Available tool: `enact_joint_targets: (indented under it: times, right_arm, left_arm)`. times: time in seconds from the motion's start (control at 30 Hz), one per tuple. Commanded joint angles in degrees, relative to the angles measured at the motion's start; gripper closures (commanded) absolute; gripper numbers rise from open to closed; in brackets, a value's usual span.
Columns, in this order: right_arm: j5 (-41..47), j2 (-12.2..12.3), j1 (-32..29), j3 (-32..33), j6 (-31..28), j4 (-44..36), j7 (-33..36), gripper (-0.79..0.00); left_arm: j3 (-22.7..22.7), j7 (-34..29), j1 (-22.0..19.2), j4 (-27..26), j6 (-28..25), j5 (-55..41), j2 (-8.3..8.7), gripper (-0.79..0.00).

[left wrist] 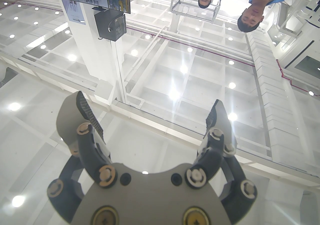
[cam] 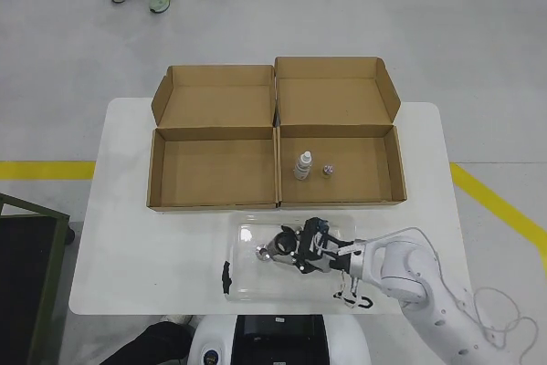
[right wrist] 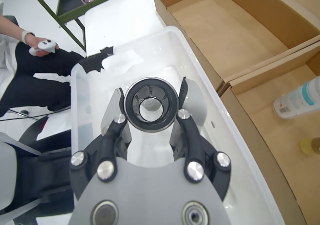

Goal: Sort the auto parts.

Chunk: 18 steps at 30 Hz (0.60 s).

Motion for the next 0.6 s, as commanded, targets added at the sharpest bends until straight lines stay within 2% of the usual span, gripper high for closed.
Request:
enact_joint_targets:
  times: [0.0,0.57]
  right_arm:
    - [0.7,0.0,-0.4,0.4,0.3,-0.2,-1.4,0.000]
    - [2.6,-0.3,3.4,1.7,1.8,-5.5,-2.6,0.000]
  left_arm:
    - [0.0,0.0,0.0,0.0,0.0,0.0,0.00,-0.785]
    - [0.0,0.0,0.0,0.0,0.0,0.0,0.00,-0.785]
